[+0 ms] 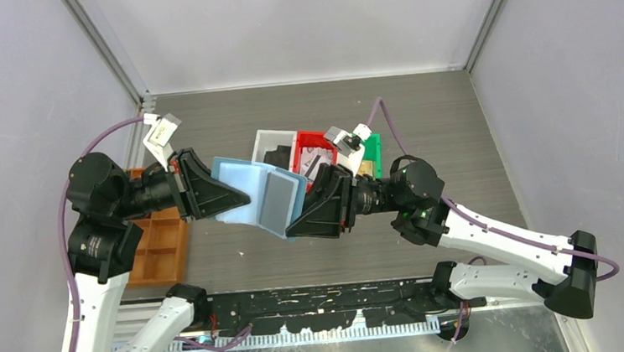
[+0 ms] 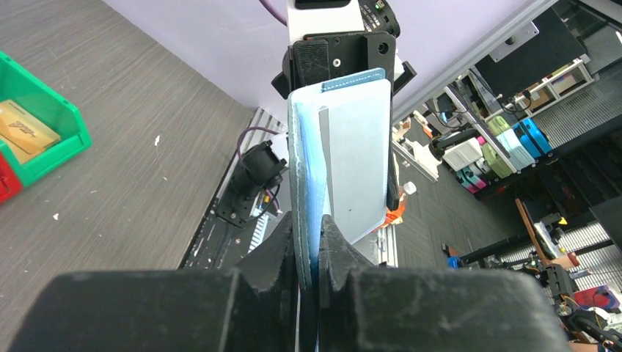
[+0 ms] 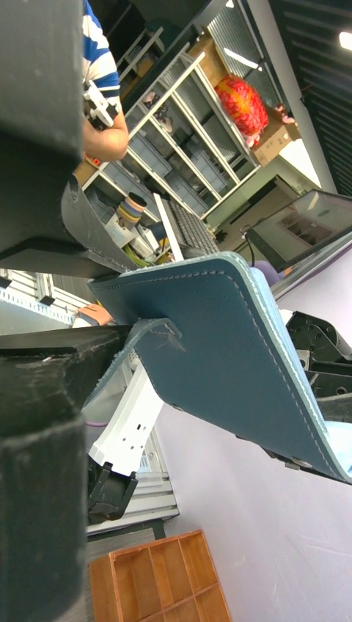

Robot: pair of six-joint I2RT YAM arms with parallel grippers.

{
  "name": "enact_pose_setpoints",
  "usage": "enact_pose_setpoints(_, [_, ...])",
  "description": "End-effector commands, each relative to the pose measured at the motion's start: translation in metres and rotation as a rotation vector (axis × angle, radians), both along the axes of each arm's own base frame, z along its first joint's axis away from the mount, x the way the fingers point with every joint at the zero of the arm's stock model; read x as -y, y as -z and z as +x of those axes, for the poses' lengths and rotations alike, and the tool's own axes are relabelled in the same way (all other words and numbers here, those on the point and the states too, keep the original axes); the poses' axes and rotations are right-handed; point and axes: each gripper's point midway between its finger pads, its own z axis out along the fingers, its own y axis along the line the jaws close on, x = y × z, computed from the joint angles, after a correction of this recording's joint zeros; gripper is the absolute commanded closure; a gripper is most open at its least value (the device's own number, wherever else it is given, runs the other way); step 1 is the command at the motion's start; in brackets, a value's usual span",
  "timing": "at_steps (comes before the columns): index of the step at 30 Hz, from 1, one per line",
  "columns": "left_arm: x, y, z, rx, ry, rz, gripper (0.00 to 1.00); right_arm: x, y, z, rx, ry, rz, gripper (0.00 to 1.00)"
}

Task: Take the credit cards out of the card holder
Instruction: Remove the credit card from the card holder.

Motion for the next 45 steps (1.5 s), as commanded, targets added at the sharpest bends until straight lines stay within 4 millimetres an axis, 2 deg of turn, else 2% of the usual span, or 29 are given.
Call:
enact_pose_setpoints(1, [-0.001,-0.011,-0.004,0.069,0.002,-0.021,1.0,0.014,-0.031,-0.012,0.065,-0.022,0.11,0.66])
enact_pose_setpoints(15, [-0.001,-0.012,-0.004,0.067,0.001,-0.022,1.0,0.004,-0.023,0.0,0.046,0.029,0.042,0.75])
enact_pose_setpoints(20, [-0.001,-0.012,-0.004,0.07,0.0,-0.022,1.0,0.002,-0.016,0.007,0.031,0.073,0.002,0.72])
enact_pose_setpoints(30, [-0.001,-0.013,-0.004,0.072,-0.004,-0.022,1.0,0.011,-0.02,-0.003,0.069,0.041,0.039,0.65])
enact_pose_setpoints(36, [-0.001,-0.013,-0.004,0.07,-0.005,-0.022,1.0,0.011,-0.023,-0.004,0.072,0.042,0.049,0.73])
enact_pose_setpoints(45, [-0.002,-0.014,-0.004,0.071,-0.007,-0.024,1.0,0.013,-0.026,-0.005,0.07,0.037,0.064,0.74])
